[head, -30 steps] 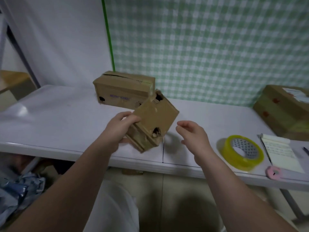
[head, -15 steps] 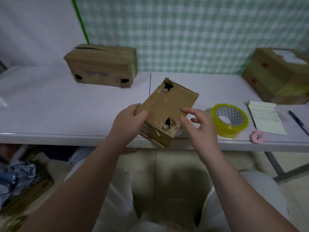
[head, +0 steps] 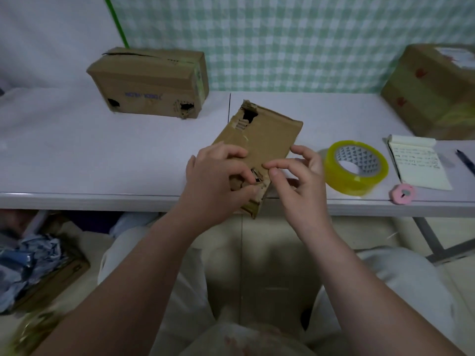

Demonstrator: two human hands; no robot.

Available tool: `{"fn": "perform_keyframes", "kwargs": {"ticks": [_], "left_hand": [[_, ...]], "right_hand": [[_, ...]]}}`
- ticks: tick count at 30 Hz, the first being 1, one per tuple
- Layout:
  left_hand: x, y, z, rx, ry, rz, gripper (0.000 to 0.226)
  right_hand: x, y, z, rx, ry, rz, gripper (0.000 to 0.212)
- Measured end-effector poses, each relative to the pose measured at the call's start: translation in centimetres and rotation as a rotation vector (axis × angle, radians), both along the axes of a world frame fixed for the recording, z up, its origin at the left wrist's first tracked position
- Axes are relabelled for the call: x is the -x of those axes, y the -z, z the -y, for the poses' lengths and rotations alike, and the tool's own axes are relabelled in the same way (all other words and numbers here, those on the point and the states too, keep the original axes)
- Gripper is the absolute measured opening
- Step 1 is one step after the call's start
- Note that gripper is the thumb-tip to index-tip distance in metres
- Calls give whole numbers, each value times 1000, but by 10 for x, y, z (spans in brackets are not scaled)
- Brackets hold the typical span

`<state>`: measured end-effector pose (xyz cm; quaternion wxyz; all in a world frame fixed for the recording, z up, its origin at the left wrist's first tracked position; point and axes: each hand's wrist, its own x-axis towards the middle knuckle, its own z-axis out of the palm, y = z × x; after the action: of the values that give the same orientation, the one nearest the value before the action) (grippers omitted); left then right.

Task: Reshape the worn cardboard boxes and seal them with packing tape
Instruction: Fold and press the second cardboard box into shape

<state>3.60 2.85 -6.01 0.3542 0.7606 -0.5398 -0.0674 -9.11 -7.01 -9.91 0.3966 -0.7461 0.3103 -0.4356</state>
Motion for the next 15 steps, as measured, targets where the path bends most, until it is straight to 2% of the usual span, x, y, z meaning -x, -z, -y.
{"fn": "perform_keyframes", "kwargs": {"ticks": [3, 9, 15], "left_hand": [[-2, 2, -4, 52, 13, -81, 15], [-7, 7, -6, 98, 0, -129, 22], [-18, 4, -9, 46, 89, -224, 17]], "right_hand": [[1, 1, -3, 81, -12, -35, 20], [3, -1, -4, 183, -63, -120, 15], [4, -1, -4, 87, -111, -128, 17]]}}
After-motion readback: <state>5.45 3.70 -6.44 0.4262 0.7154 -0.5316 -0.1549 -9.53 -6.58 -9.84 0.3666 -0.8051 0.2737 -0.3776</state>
